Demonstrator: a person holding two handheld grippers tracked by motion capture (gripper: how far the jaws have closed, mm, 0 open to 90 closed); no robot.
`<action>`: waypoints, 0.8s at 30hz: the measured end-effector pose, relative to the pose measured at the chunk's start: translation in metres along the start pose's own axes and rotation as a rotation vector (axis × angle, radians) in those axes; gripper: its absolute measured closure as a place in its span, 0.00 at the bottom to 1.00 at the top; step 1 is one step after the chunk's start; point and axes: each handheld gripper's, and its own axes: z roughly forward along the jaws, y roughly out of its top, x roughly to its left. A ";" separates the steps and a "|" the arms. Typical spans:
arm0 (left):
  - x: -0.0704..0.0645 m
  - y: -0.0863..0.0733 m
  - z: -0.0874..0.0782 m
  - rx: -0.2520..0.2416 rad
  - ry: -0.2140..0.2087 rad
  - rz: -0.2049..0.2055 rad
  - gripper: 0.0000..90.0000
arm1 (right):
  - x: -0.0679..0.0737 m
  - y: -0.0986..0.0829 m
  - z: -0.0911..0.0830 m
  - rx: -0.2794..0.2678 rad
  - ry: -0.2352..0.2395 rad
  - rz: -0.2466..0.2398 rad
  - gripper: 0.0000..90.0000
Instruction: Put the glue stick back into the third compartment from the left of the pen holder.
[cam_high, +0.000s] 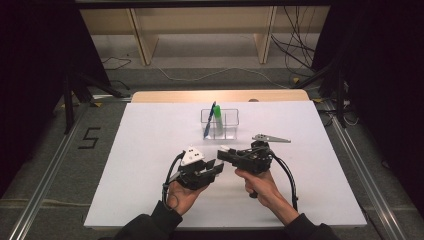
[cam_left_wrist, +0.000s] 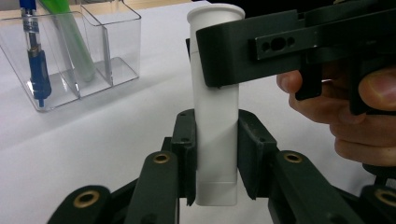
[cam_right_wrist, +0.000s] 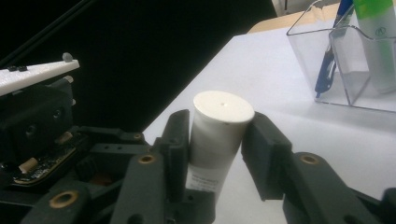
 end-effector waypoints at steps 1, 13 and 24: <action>0.000 0.000 0.000 -0.005 -0.001 0.001 0.79 | 0.000 0.000 0.000 0.000 0.004 0.005 0.72; 0.004 0.005 -0.011 0.028 -0.025 0.091 0.34 | -0.001 0.006 -0.007 -0.034 -0.036 -0.039 0.75; 0.034 0.002 -0.032 0.021 -0.010 0.098 0.20 | -0.009 0.021 -0.020 -0.085 -0.113 -0.106 0.75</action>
